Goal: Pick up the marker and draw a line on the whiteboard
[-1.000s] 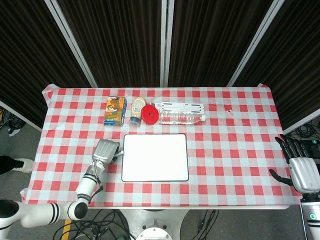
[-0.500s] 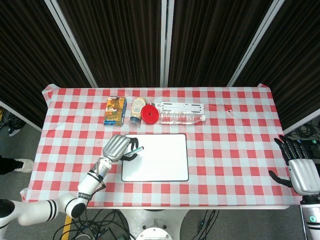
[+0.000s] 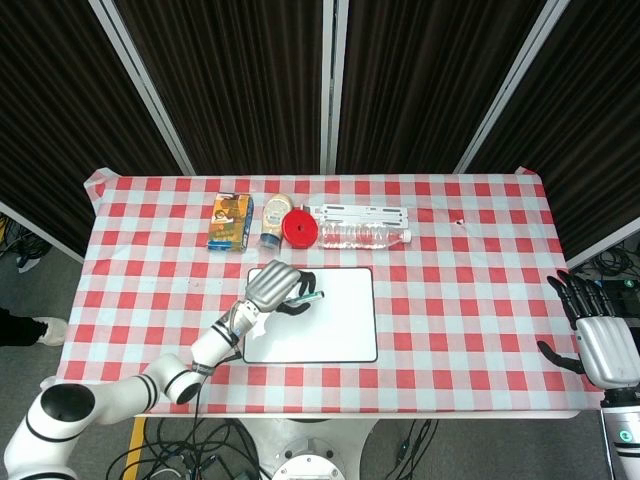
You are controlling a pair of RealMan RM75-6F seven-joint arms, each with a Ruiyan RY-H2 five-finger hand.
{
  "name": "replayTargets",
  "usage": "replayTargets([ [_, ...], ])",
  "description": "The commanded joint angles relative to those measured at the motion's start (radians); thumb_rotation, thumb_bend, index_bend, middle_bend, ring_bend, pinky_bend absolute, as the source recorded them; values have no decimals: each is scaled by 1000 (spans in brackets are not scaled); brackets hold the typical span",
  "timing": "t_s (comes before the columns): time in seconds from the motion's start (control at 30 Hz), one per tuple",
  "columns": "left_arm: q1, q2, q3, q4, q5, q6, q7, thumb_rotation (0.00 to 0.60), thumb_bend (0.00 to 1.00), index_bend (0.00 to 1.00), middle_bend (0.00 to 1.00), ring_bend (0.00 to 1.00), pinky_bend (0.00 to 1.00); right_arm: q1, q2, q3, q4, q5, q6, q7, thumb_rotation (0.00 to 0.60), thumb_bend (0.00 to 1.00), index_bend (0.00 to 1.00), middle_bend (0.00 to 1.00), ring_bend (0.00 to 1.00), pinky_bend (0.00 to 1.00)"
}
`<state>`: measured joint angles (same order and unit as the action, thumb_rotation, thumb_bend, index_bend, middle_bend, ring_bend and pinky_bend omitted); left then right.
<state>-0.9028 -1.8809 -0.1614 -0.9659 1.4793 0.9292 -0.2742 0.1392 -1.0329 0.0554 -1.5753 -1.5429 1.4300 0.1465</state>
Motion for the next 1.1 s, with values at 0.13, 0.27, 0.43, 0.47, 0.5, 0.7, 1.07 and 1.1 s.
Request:
replayTargets([
  [0.13,-39,-70,-4,114,-1,-34,-52,600,397,568,594,686,889,3,-2,1,7,7,-8,7,600,101,0,28,0,0],
  [0.27,-42,-92,1,157,-11,-51,-71,600,397,568,594,682,889,3,-3,1,9,11,-12,8,600,101,0,28,0,0],
  [0.43,-26,-90,21,157,-13,-55,-92,600,398,568,595,682,889,4,-6,-2,10,8,-14,8,600,101,0,28,0,0],
  [0.47,-21,-86,25,151,-12,-53,-94,600,399,568,596,682,889,4,-6,-3,10,6,-14,8,600,101,0,28,0,0],
  [0.5,-16,-80,30,143,-12,-52,-95,600,399,568,596,681,888,5,-7,-4,10,4,-14,7,600,101,0,28,0,0],
  [0.7,50,-23,60,40,-34,-36,-81,600,399,568,597,681,888,11,-14,-10,12,-9,-21,7,600,101,0,28,0,0],
  [1.07,124,69,49,-166,-76,24,26,600,399,566,593,672,888,8,-1,-14,2,-44,12,11,600,101,0,28,0,0],
  [1.1,120,66,41,-169,-77,26,32,600,399,566,593,671,888,5,-1,-15,2,-44,16,12,600,101,0,28,0,0],
])
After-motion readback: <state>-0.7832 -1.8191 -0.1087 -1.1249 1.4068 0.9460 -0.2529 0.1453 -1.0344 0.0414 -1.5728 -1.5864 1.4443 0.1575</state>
